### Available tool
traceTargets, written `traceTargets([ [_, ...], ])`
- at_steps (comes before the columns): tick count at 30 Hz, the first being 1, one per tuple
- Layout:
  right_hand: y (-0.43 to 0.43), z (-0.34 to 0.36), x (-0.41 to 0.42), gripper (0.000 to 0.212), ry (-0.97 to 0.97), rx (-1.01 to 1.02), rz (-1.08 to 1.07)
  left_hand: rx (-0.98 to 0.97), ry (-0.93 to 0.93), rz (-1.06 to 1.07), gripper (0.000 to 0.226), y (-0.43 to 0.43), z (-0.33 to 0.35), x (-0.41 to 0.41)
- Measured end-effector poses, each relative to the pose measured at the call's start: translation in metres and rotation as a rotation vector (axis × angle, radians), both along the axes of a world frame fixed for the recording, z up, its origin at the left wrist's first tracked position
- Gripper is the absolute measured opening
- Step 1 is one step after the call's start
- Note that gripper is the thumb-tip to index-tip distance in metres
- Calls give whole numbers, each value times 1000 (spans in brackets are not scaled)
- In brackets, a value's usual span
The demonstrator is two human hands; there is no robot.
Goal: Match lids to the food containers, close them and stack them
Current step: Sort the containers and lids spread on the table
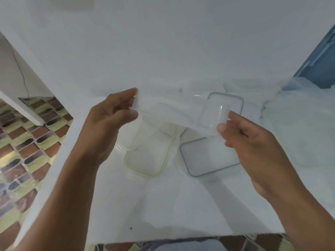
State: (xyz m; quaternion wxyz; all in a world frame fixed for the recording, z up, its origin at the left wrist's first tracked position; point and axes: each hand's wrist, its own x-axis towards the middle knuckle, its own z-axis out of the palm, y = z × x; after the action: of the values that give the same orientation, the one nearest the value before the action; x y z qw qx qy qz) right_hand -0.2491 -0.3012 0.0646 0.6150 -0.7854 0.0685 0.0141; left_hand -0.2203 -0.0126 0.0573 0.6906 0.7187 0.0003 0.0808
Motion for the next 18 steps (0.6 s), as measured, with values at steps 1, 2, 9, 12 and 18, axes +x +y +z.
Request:
traceTargets([
  [1, -8, 4, -3, 67, -6, 16, -15, 15, -6, 20, 53, -8, -3, -9],
  [2, -17, 8, -5, 70, -14, 25, -19, 34, -10, 60, 49, -20, -7, -17],
  [9, -60, -10, -16, 32, -93, -54, -20, 45, 32, 515, 34, -102, -28, -58],
  [12, -67, -41, -24, 30, -89, -65, -67, 57, 133, 502, 49, -122, -44, -65],
  [18, -74, -77, -44, 21, 75, -120, -64, 89, 376, 442, 53, -125, -80, -80],
])
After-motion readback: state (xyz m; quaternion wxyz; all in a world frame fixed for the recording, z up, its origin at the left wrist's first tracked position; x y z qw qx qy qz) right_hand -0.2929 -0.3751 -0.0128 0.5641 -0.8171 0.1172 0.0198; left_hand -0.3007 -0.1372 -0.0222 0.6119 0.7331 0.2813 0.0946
